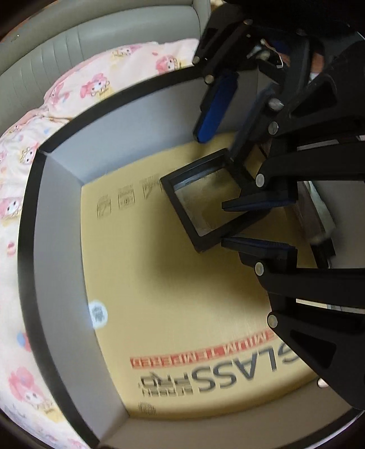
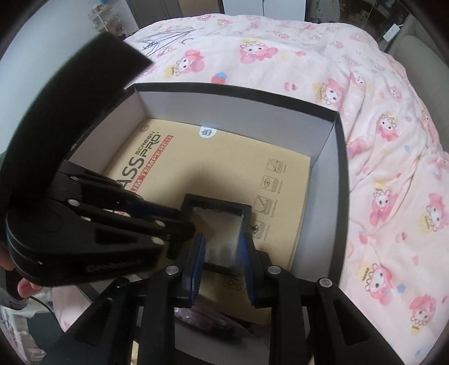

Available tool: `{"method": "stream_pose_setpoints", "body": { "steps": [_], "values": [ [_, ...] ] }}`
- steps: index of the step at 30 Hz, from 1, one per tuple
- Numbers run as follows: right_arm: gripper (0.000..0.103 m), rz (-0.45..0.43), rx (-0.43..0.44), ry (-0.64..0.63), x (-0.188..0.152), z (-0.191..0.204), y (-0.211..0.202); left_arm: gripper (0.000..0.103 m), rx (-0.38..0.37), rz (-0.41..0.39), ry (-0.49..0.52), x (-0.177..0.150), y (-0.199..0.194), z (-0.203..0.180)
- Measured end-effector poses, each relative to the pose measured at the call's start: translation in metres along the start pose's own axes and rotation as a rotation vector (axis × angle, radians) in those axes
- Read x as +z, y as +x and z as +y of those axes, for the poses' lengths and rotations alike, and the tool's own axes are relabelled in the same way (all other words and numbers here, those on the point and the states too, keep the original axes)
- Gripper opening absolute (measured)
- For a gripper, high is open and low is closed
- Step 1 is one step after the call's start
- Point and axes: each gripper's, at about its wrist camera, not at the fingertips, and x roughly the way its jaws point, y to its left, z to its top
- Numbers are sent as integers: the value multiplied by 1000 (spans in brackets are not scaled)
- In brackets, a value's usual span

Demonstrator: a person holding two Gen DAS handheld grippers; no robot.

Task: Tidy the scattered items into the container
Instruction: 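Lower the black frame into the box and open the left gripper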

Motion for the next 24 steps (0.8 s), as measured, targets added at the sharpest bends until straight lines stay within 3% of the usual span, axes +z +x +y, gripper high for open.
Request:
{"method": "stream_pose_setpoints", "body": {
  "steps": [4, 8, 13, 17, 24],
  "values": [
    [22, -15, -14, -11, -5, -1, -9, 16, -100, -8, -34, -13, -4, -3],
    [22, 12, 51, 13, -3, -1, -5, 16, -12, -130, -85, -30, -30, 7],
    [22, 52, 81, -22, 27, 5, 15, 17, 59, -196, -118, -45, -51, 14],
    [22, 154, 67, 21, 55, -5, 43, 17, 66, -208, -144, -52, -54, 17],
    [24, 258, 5, -10, 59, -6, 58, 17, 56, -177, -142, -60, -55, 28]
  ]
}}
